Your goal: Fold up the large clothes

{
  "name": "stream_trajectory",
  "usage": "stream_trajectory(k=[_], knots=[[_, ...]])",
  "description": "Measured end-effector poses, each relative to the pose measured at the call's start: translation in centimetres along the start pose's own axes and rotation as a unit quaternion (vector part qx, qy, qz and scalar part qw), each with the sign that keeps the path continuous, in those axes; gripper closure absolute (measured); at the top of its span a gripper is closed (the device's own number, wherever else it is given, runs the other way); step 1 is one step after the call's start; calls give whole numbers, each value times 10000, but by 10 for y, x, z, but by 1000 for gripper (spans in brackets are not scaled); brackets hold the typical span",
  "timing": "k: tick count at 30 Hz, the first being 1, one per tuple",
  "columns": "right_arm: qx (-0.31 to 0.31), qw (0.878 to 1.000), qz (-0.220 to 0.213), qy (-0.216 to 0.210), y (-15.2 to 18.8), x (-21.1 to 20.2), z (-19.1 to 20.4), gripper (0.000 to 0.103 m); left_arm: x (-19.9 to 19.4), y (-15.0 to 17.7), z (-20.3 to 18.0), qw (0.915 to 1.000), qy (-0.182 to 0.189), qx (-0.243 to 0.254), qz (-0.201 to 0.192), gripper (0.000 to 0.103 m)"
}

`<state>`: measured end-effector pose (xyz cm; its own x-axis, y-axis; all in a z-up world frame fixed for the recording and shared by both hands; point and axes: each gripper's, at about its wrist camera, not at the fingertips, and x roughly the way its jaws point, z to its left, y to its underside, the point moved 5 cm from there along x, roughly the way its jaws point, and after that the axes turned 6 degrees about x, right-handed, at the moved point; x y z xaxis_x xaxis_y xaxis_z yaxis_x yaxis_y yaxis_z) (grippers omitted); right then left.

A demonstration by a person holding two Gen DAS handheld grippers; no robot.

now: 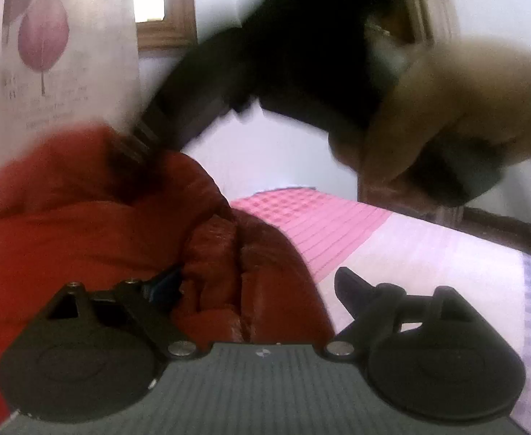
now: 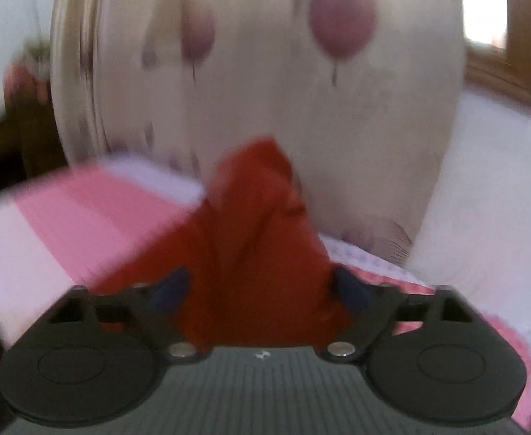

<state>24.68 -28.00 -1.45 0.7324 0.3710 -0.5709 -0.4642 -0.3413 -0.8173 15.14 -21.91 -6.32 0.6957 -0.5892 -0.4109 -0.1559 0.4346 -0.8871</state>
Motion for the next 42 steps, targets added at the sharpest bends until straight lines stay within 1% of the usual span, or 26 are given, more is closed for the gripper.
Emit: stream_trajectory(k=[1, 2, 5, 6, 8, 9, 11, 12, 13, 15, 17, 18, 19, 20, 21, 22, 24, 26, 28, 29, 30, 32, 34, 35, 38, 42], knots=[[126, 9999, 7, -39, 12, -2, -7, 70, -8, 0, -1, 9998, 120, -88, -138, 5], [378, 9992, -1, -125, 20, -3, -17, 70, -17, 0, -3, 9994, 195, -128, -258, 3], [1017, 9947, -13, -136, 55, -4, -39, 70, -50, -1, -14, 9981, 89, -111, -596, 2], [1187, 9928, -59, -152, 61, -7, -40, 70, -63, -1, -15, 9968, 0, -208, -776, 2], [1473, 9885, -208, -255, 66, -2, -48, 70, -90, 0, -7, 9900, -404, -492, -1255, 2], [1702, 9841, -342, -367, 70, -6, -52, 70, -97, 1, -1, 9866, -537, -588, -1422, 6], [2195, 9712, -625, -676, 71, -2, -66, 70, -89, 2, 7, 9881, -409, -632, -1340, 19], [2443, 9638, -704, -806, 75, -1, -72, 70, -77, 4, 9, 9917, -228, -633, -1094, 31], [2747, 9537, -770, -956, 82, 0, -79, 70, -65, 8, 8, 9939, -2, -640, -893, 34], [3150, 9389, -803, -1135, 95, 2, -89, 69, -46, 11, 0, 9964, 228, -334, -750, 34], [3341, 9322, -780, -1155, 98, 9, -94, 56, -34, 14, -11, 9976, 289, 4, -629, 34], [3440, 9280, -824, -1167, 100, 4, -96, 55, -29, 15, -12, 9977, 288, 111, -608, 32], [3448, 9280, -898, -1091, 100, -1, -99, 54, -21, 15, -11, 9979, 271, 208, -558, 28], [3389, 9313, -945, -946, 96, -7, -99, 46, -15, 16, -12, 9980, 220, 326, -498, 26], [3232, 9379, -999, -767, 89, -16, -99, 32, -11, 17, -12, 9979, 172, 392, -484, 24], [2961, 9467, -1102, -634, 77, -26, -95, 27, -8, 19, -12, 9980, 182, 373, -479, 21], [2114, 9683, -1256, -433, 47, -40, -76, 24, -4, 20, -12, 9983, 199, 306, -449, 19], [1322, 9815, -1324, -414, 21, -45, -51, 24, -1, 19, -15, 9982, 220, 349, -428, 15], [509, 9878, -1348, -590, -4, -38, -15, 26, 3, 21, -19, 9980, 214, 436, -408, 12], [90, 9893, -1300, -657, -15, -29, 3, 32, 4, 25, -21, 9978, 188, 490, -397, 12], [-332, 9899, -1172, -719, -23, -17, 21, 50, 6, 27, -21, 9977, 172, 526, -387, 12], [-864, 9892, -864, -812, -27, 9, 44, 64, 8, 31, -22, 9977, 148, 533, -385, 11], [-1216, 9894, -527, -597, -21, 37, 51, 64, 5, 37, -27, 9978, 142, 533, -380, 7], [-1213, 9906, -390, -487, -16, 51, 46, 64, 6, 38, -28, 9976, 120, 569, -376, 7], [-388, 9966, -185, -705, -3, 74, 14, 64, 9, 38, -27, 9976, 191, 556, -365, 7], [278, 9939, -68, -1062, 19, 89, -10, 65, 14, 41, -26, 9973, 380, 543, -311, 7]])
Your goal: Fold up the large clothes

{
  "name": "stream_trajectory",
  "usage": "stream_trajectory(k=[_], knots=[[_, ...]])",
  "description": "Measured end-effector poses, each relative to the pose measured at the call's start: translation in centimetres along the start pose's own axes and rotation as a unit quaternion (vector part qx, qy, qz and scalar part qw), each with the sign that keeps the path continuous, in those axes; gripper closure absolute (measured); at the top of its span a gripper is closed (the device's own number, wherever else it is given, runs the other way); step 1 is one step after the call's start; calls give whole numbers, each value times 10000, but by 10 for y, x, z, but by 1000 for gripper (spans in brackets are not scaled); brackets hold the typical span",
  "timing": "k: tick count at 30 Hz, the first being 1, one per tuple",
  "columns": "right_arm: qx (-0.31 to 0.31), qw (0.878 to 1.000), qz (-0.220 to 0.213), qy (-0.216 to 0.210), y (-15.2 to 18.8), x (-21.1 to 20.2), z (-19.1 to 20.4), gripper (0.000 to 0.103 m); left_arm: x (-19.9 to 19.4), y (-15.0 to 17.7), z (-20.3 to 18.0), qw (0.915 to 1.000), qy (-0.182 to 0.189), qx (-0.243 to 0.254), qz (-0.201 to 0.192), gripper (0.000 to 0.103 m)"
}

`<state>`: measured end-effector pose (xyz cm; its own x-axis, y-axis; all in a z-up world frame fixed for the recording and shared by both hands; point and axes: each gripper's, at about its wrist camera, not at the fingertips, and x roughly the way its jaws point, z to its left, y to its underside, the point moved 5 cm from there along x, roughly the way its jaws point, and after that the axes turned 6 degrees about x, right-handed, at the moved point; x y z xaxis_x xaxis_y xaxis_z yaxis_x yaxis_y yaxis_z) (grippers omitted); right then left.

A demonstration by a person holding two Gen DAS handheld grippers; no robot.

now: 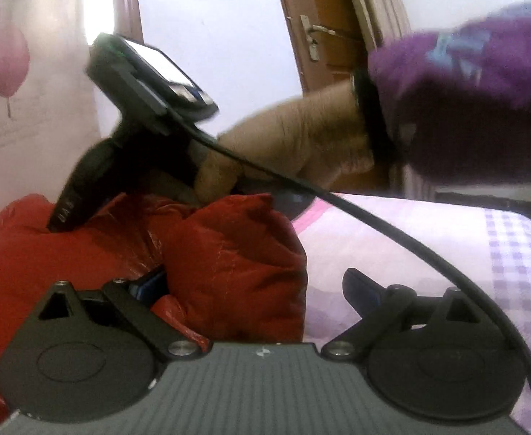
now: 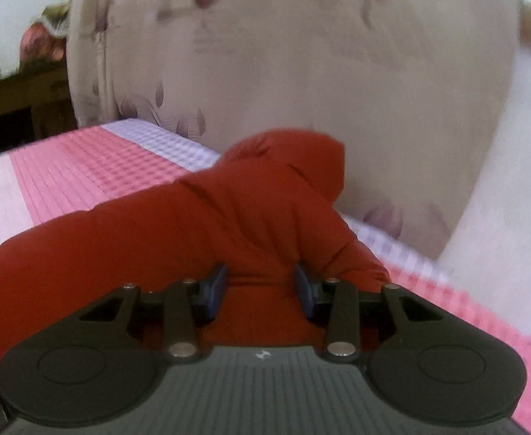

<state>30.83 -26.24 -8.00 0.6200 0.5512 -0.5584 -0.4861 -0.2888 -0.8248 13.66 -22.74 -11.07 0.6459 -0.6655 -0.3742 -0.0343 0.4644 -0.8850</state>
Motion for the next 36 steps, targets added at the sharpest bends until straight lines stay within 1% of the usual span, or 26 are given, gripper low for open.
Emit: stream_trajectory(k=[4, 7, 10, 11, 12, 13, 14, 15, 17, 18, 19, 20, 21, 23, 25, 28, 29, 30, 31, 32, 33, 36], knots=[[582, 9978, -98, -290, 17, 10, -15, 65, 0, 4, 0, 9999, 120, -92, 55, 7], [877, 9954, -231, -301, 27, 25, -19, 65, -2, 5, 1, 9997, 181, -169, 77, 7], [1278, 9900, -356, -470, 35, 24, -31, 65, 0, 4, -3, 9994, 278, -165, 152, 7], [1392, 9886, -333, -471, 34, 20, -35, 62, 3, 4, 1, 9992, 297, -196, 174, 7], [1557, 9865, -272, -418, 31, 11, -39, 57, 2, 4, 1, 9990, 347, -232, 154, 4], [1687, 9846, -279, -372, 28, -2, -42, 55, 1, 5, 2, 9989, 361, -262, 138, 3], [1768, 9825, -442, -382, 24, -24, -44, 44, 0, 5, 3, 9991, 313, -270, 129, 3], [1773, 9818, -613, -303, 22, -45, -44, 22, -1, 5, 2, 9992, 283, -264, 105, 3], [1689, 9826, -771, -5, 24, -85, -42, 0, -4, 4, 2, 9994, 252, -252, 37, 2], [1669, 9827, -802, 89, 27, -107, -40, 0, -5, 3, 1, 9995, 218, -226, -1, 1], [1723, 9815, -826, 78, 30, -123, -37, 0, -8, 3, -1, 9996, 188, -197, -56, 1], [1810, 9801, -818, 8, 34, -135, -34, 0, -10, 3, -2, 9996, 153, -179, -123, 0], [1935, 9784, -715, -98, 40, -143, -30, 0, -13, 2, -2, 9996, 124, -176, -171, 0], [2070, 9771, -463, -194, 50, -149, -19, 0, -20, 3, -3, 9995, 78, -188, -242, 0], [2030, 9787, -182, -252, 62, -147, -2, 0, -33, 5, -5, 9995, 55, -103, -287, 0], [1780, 9839, 45, -119, 77, -138, 20, 1, -67, 6, -11, 9990, -19, 188, -396, 0], [1693, 9854, 91, -128, 81, -137, 25, 4, -81, 7, -11, 9988, -5, 241, -434, 0], [1615, 9867, 148, -72, 86, -136, 30, 17, -94, 9, -9, 9986, -66, 256, -449, 0], [1608, 9867, 235, -12, 92, -133, 33, 26, -107, 10, -4, 9985, -190, 214, -466, 0], [1632, 9862, 290, -25, 99, -132, 33, 41, -116, 10, 1, 9983, -287, 122, -487, 0], [1658, 9857, 286, -55, 103, -131, 34, 44, -124, 10, 10, 9979, -418, -34, -484, 0], [1868, 9822, 186, -12, 112, -128, 34, 45, -130, 9, 50, 9934, -801, -690, -444, 0]])
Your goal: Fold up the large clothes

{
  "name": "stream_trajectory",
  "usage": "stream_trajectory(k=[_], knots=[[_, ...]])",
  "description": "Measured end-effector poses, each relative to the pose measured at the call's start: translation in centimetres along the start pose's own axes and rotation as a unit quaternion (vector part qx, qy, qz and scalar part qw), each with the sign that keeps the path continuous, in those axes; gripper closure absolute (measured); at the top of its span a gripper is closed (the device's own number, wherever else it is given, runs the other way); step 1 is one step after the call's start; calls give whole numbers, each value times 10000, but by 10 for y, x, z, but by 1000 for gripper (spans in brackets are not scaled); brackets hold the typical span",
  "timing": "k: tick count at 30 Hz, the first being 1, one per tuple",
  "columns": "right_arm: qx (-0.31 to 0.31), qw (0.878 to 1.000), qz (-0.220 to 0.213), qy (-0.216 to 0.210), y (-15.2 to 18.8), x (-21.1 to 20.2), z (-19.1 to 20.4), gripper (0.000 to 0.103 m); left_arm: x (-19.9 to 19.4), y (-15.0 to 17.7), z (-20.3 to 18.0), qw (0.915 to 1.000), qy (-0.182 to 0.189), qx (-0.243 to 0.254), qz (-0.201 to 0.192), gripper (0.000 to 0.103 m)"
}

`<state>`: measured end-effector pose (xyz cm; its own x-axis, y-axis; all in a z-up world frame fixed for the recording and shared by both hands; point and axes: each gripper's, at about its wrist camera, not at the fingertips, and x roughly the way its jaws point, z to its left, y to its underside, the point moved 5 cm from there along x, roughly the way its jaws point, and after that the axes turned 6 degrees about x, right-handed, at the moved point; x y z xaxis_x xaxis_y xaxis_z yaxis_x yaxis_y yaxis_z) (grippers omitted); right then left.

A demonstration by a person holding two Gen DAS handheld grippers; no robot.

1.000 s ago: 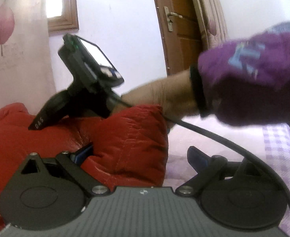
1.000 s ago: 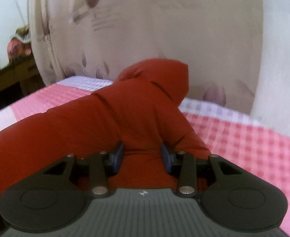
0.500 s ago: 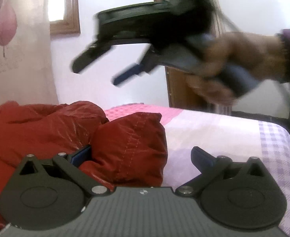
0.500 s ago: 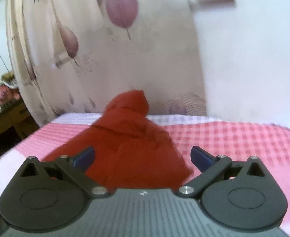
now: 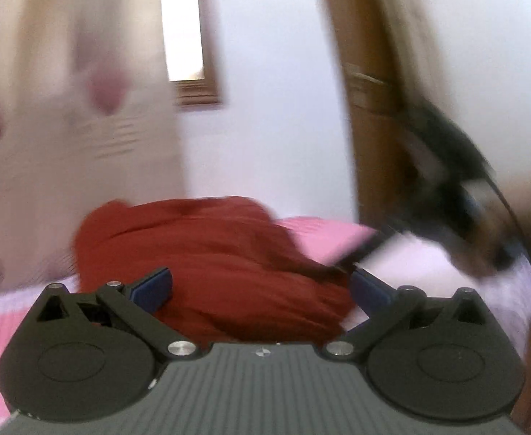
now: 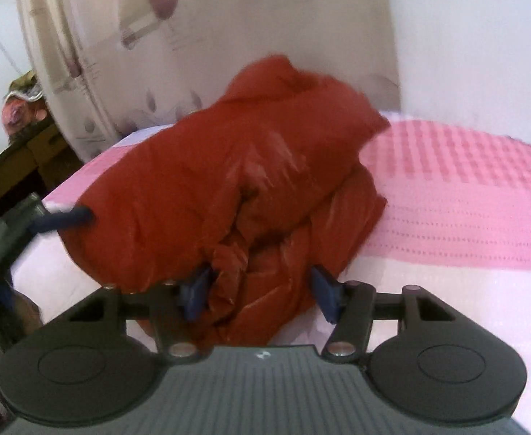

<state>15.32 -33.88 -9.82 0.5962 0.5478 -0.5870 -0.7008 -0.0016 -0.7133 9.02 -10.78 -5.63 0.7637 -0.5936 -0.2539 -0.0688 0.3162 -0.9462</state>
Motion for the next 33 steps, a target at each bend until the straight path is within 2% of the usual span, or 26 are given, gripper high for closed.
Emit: stream_trajectory(k=[2, 3, 5, 8, 10, 12, 13, 15, 16, 17, 19, 21, 23, 26, 29, 31, 33], knots=[[213, 9997, -85, -49, 5, 2, -3, 47, 9, -9, 32, 9975, -125, -701, 48, 1], [449, 9988, -135, -148, 7, 3, -6, 51, 12, -14, 43, 9947, -95, -1023, 43, 1], [975, 9933, -419, -454, 5, -1, -9, 56, 17, -24, 60, 9896, -34, -1435, -50, 1], [1363, 9836, -777, -895, -2, 1, -3, 56, 30, -32, 66, 9912, -87, -1320, 27, 3], [1352, 9824, -895, -930, -2, 4, 1, 57, 41, -27, 66, 9914, 10, -1300, 155, 5], [1526, 9807, -842, -882, 11, 12, -9, 57, 44, -14, 63, 9885, 185, -1463, 327, 9], [1721, 9773, -822, -921, 22, 16, -18, 57, 47, -11, 63, 9878, 271, -1506, 278, 9], [2108, 9688, -785, -1043, 42, 21, -34, 58, 49, -9, 54, 9895, 412, -1381, 105, 9], [2339, 9630, -739, -1119, 48, 21, -39, 58, 53, -8, 50, 9907, 439, -1279, 127, 8], [2342, 9634, -719, -1089, 47, 20, -41, 57, 59, -6, 44, 9918, 443, -1171, 258, 8], [2167, 9685, -702, -1006, 43, 19, -39, 48, 70, 0, 35, 9943, 315, -923, 423, 8], [2026, 9711, -831, -944, 35, 8, -36, 45, 71, 5, 28, 9960, 292, -733, 424, 8], [1713, 9773, -1077, -633, 21, -8, -32, 42, 73, 9, 25, 9967, 269, -634, 426, 7], [702, 9838, -1650, -42, -12, -37, -12, 41, 78, 12, 21, 9977, 254, -494, 401, 3], [-564, 9789, -1955, 214, -56, -40, 26, 41, 76, 17, 15, 9986, 150, -332, 389, 3], [-1311, 9731, -1856, 379, -76, -23, 48, 42, 77, 18, 13, 9989, 108, -238, 384, 2], [-1756, 9702, -1561, 589, -87, 4, 58, 44, 77, 20, 11, 9991, 59, -147, 405, 1]])
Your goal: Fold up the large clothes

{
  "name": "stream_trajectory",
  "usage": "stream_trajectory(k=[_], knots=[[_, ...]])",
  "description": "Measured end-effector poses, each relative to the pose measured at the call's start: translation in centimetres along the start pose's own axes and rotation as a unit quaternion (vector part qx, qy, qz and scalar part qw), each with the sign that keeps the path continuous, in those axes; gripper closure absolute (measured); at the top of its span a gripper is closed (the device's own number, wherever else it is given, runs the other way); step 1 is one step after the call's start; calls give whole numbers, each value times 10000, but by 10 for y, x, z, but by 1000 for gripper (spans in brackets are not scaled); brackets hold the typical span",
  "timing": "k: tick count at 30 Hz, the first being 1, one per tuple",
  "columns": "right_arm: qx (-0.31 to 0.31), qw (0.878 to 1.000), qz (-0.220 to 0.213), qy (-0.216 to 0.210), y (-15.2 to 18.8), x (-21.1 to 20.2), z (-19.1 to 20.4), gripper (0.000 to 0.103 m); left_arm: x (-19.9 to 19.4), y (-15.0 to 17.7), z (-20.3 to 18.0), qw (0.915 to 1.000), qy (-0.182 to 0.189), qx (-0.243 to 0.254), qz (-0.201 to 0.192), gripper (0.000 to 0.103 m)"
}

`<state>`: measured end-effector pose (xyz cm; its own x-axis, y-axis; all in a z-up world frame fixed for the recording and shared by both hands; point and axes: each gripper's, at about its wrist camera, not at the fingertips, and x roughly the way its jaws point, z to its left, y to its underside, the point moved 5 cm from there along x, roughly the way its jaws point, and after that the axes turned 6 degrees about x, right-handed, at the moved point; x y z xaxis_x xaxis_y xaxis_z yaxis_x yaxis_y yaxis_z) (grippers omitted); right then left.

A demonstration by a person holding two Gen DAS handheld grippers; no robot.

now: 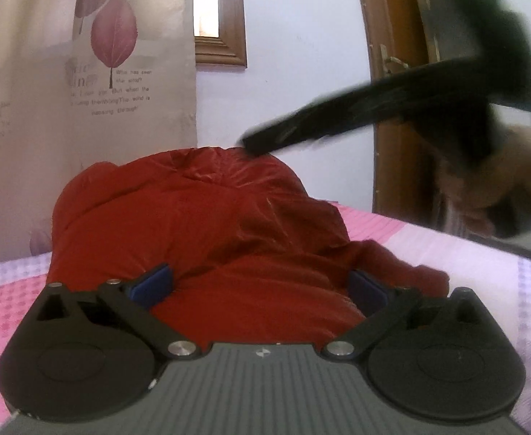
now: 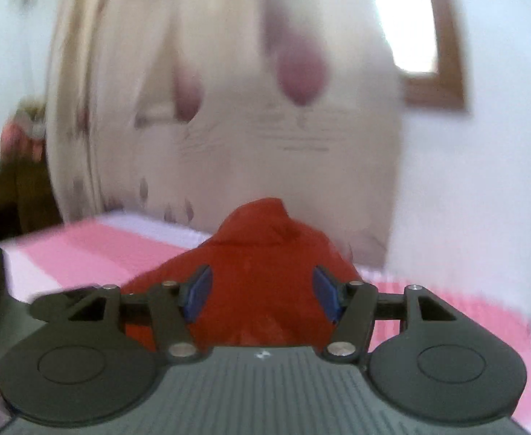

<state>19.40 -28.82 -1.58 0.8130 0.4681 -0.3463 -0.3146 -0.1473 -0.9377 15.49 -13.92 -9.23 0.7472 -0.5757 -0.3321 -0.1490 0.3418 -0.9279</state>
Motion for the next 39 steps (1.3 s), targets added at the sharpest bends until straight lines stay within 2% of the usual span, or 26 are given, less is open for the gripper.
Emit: stream_trajectory(k=[3, 7, 14, 19, 21, 24, 26, 29, 32, 36, 39], knots=[[-637, 9953, 659, 304, 16, 43, 4, 53, 0, 2, 4, 10000, -2, -45, -20, 1], [-272, 9949, 936, 245, 39, 59, -15, 53, 2, 2, 10, 9995, 257, -190, -4, 1], [333, 9958, 856, 22, 66, 72, -33, 45, 14, 6, 15, 9984, 369, -351, 258, 3], [687, 9961, 552, 4, 83, 78, -34, 44, 24, 4, 9, 9977, 321, -208, 565, 3], [783, 9954, 552, 8, 85, 77, -35, 44, 26, 5, 7, 9974, 311, -147, 628, 3], [845, 9923, 907, -26, 63, 76, -39, 40, 29, 6, 8, 9968, 273, -42, 745, 2], [663, 9923, 1047, -41, 44, 69, -37, 39, 31, 5, 9, 9966, 264, -14, 782, 1], [232, 9973, 695, -64, 2, 55, -27, 38, 31, 5, 9, 9964, 234, 1, 812, 0], [-73, 9983, 558, -132, -29, 67, -16, 25, 31, 4, 9, 9964, 224, 11, 812, 0], [-638, 9917, 1113, -1, -27, 116, -7, 24, 31, 4, 9, 9965, 219, 32, 808, 0], [-521, 9864, 1560, 42, -8, 139, -14, 23, 32, 3, 9, 9965, 235, 39, 804, 0]])
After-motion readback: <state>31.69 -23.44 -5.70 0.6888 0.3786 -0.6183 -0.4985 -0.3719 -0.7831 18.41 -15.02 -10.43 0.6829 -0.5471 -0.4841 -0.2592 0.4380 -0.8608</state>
